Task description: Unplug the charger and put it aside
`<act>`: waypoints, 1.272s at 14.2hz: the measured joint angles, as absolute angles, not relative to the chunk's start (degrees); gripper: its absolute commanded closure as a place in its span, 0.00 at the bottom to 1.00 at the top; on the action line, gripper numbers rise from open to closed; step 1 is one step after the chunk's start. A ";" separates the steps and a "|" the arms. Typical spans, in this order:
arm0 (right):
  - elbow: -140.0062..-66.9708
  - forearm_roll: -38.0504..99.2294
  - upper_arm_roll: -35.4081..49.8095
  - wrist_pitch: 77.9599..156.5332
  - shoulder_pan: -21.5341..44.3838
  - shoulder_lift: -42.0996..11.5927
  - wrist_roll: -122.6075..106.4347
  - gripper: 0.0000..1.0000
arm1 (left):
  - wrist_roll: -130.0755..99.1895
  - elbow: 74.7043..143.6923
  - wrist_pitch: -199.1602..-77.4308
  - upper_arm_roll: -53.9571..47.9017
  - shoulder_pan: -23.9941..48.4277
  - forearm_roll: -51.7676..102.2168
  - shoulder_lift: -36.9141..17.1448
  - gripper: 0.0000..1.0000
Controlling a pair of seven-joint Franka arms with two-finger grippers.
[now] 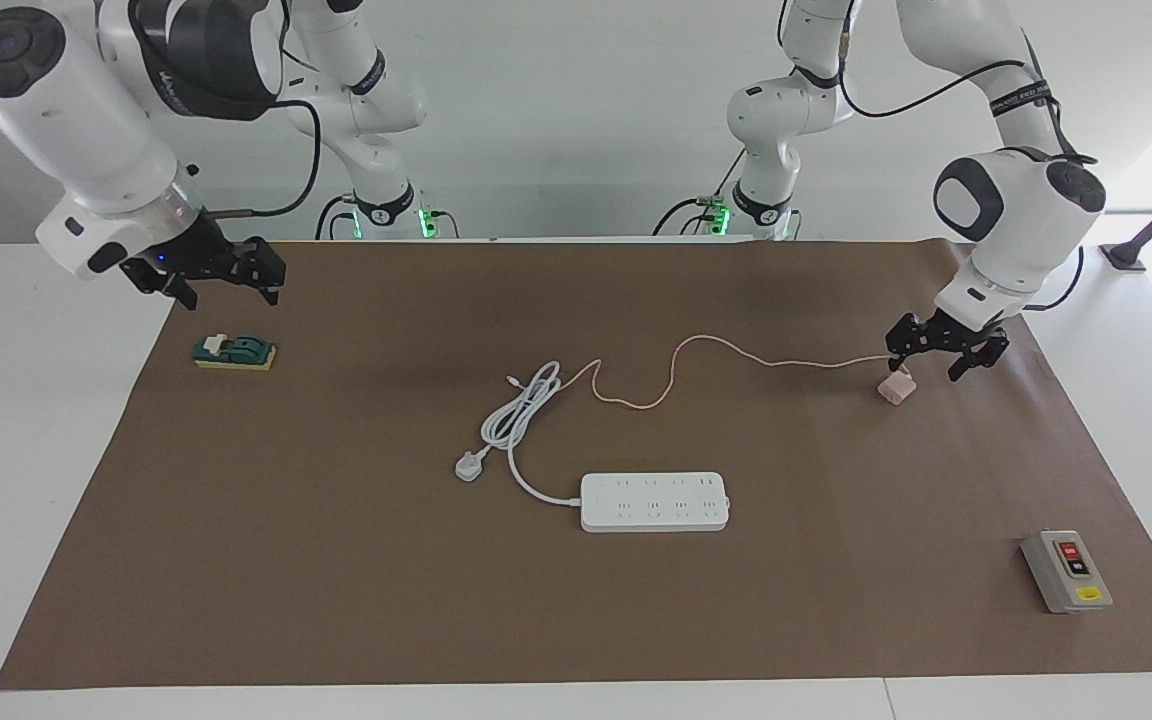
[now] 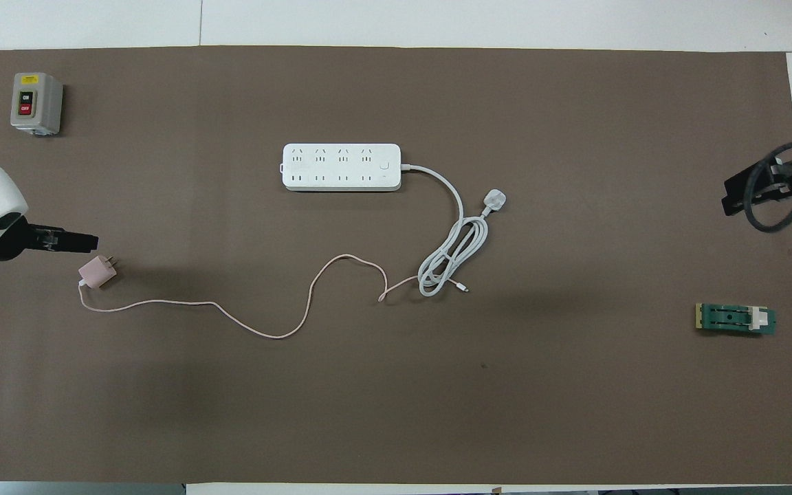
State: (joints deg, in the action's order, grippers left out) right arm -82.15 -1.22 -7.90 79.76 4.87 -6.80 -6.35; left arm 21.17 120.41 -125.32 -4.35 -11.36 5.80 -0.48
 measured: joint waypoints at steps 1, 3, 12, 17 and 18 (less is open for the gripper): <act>-84.63 -1.62 -7.84 80.24 4.68 -4.38 -6.38 0.00 | 16.91 118.33 -123.26 -4.45 -11.05 5.80 -0.49 0.00; -88.32 -2.19 -5.48 81.23 2.26 -0.96 -6.43 0.00 | 9.60 114.33 -118.29 -4.66 -9.82 5.80 -0.48 0.00; -91.30 -2.68 -0.36 84.42 -3.76 1.06 -6.43 0.00 | -8.25 98.82 -98.48 -4.97 -3.23 -1.18 -0.31 0.00; -91.32 -2.62 -0.27 84.44 -3.90 1.06 -6.25 0.00 | -8.25 98.86 -96.69 -4.92 -3.24 -1.24 0.57 0.00; -91.32 -2.62 -0.26 84.44 -3.90 1.06 -6.25 0.00 | -8.25 99.19 -96.68 -4.91 -3.24 -1.24 0.53 0.00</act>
State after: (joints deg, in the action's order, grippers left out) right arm -91.32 -2.62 -0.26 84.44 -3.90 1.06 -6.25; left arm -8.25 99.19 -96.68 -4.91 -3.24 -1.24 0.53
